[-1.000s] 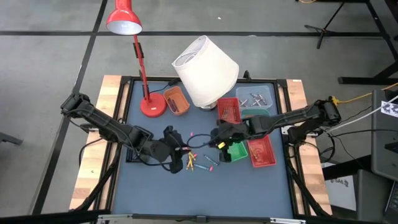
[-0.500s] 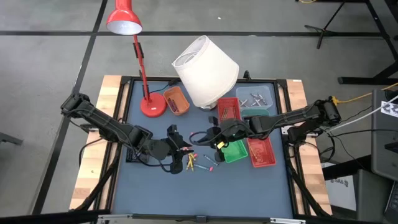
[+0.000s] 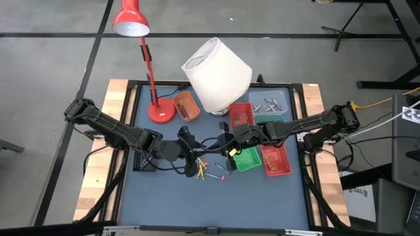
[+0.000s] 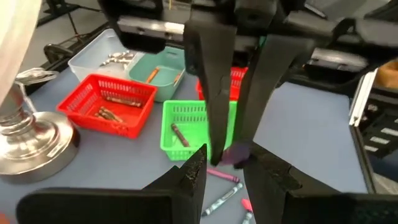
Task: Sort crayons
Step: Put the violet crayon into the orange bin
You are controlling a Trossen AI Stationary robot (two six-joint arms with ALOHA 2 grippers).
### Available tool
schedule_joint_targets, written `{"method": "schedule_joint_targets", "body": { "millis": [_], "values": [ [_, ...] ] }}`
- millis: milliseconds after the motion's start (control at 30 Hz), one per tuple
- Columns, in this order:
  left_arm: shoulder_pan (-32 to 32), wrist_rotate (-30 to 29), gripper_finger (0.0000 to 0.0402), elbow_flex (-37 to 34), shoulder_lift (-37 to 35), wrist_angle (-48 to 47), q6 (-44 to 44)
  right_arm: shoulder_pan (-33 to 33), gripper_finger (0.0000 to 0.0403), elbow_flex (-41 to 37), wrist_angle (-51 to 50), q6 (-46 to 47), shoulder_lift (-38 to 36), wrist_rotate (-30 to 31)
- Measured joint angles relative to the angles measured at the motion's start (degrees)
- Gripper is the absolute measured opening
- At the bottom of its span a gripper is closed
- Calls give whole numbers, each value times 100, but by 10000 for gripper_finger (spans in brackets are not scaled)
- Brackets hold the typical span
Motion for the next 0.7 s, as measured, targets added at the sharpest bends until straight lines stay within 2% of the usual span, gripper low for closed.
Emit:
{"method": "schedule_joint_targets", "body": {
  "millis": [267,600,700],
  "values": [
    [13,24,83,0,1,68,1,-2,17,0,0,0,2,0],
    [13,8,11,0,1,66,2,-7,17,0,-7,22,2,2],
    [13,6,7,0,1,66,2,-7,21,0,-7,22,2,2]
  ]
}}
